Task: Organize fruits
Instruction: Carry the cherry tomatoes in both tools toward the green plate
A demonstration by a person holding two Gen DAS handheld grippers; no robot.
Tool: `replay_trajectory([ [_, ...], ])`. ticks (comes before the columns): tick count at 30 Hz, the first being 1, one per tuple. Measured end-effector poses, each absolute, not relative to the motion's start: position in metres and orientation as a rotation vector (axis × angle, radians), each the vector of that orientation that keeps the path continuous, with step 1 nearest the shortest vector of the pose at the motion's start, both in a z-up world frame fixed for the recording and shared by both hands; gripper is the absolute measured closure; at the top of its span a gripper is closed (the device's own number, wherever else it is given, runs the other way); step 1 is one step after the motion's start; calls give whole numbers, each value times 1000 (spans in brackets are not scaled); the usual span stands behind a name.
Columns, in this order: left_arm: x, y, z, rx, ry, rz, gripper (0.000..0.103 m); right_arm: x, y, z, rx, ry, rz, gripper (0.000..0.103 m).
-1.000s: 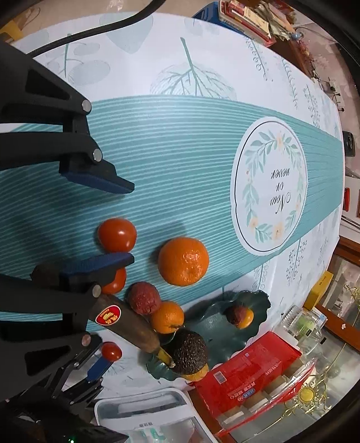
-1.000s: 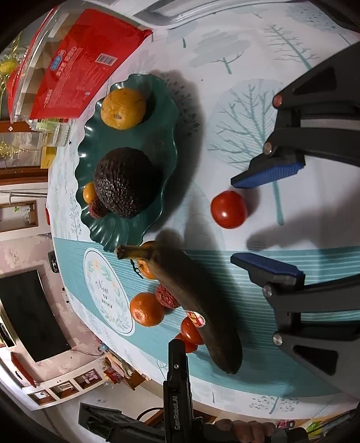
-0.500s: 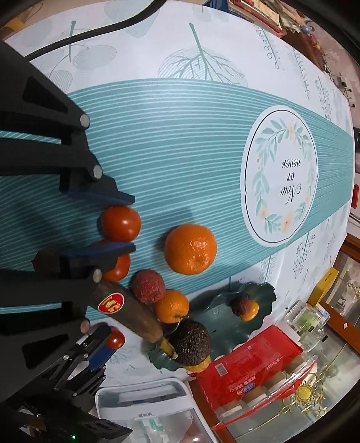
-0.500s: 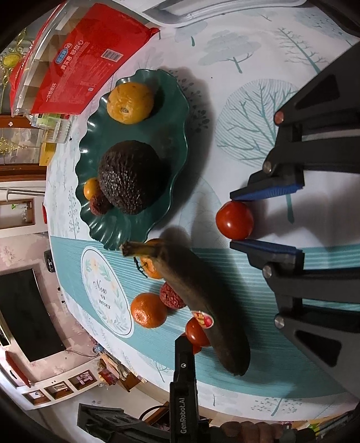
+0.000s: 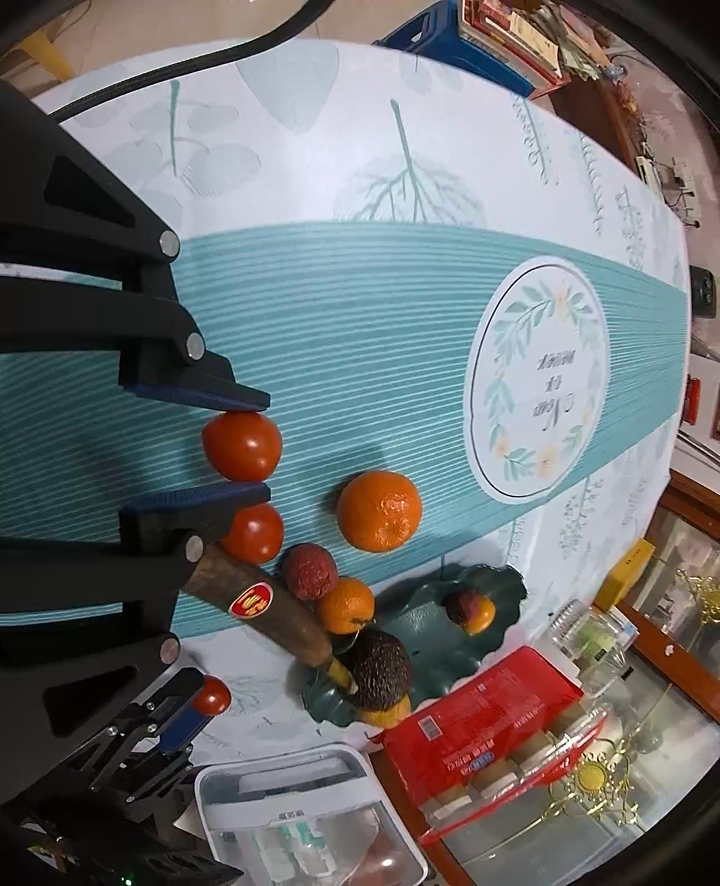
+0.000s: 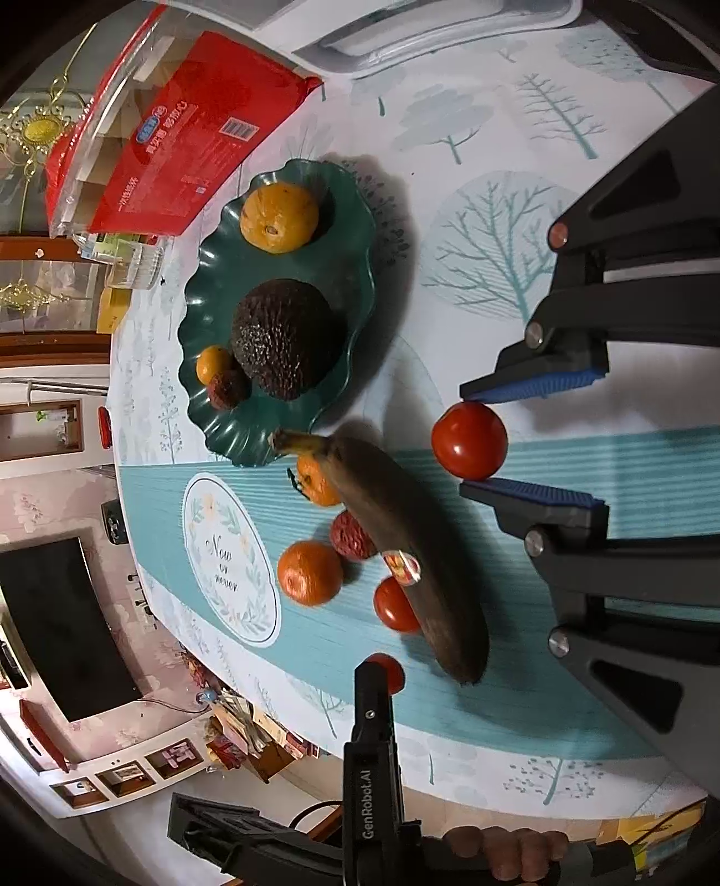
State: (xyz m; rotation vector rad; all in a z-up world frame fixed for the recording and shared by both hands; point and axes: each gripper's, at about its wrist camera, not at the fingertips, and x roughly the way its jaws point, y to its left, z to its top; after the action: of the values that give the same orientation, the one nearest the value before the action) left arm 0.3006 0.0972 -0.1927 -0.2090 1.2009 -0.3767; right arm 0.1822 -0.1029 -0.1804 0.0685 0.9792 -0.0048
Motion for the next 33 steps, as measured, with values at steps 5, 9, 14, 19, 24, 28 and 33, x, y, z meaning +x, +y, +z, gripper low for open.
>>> replay_trajectory([
  [5, 288, 106, -175, -215, 1179, -388, 79, 163, -92, -168, 58, 968, -9, 75],
  [9, 274, 111, -161, -215, 1172, -392, 79, 147, -86, -161, 53, 960, -13, 75],
  [14, 254, 114, -147, -213, 1167, -399, 79, 128, -78, -155, 46, 956, -1, 75],
  [19, 234, 112, -131, -226, 1153, -383, 79, 120, -76, -152, 41, 948, 36, 75],
  [24, 215, 102, -108, -220, 1133, -361, 79, 124, -80, -144, 71, 934, 106, 75],
  [28, 206, 89, -93, -227, 1121, -336, 79, 132, -85, -135, 40, 927, 165, 75],
  [33, 212, 63, -79, -263, 1114, -328, 79, 144, -99, -123, 3, 913, 228, 75],
])
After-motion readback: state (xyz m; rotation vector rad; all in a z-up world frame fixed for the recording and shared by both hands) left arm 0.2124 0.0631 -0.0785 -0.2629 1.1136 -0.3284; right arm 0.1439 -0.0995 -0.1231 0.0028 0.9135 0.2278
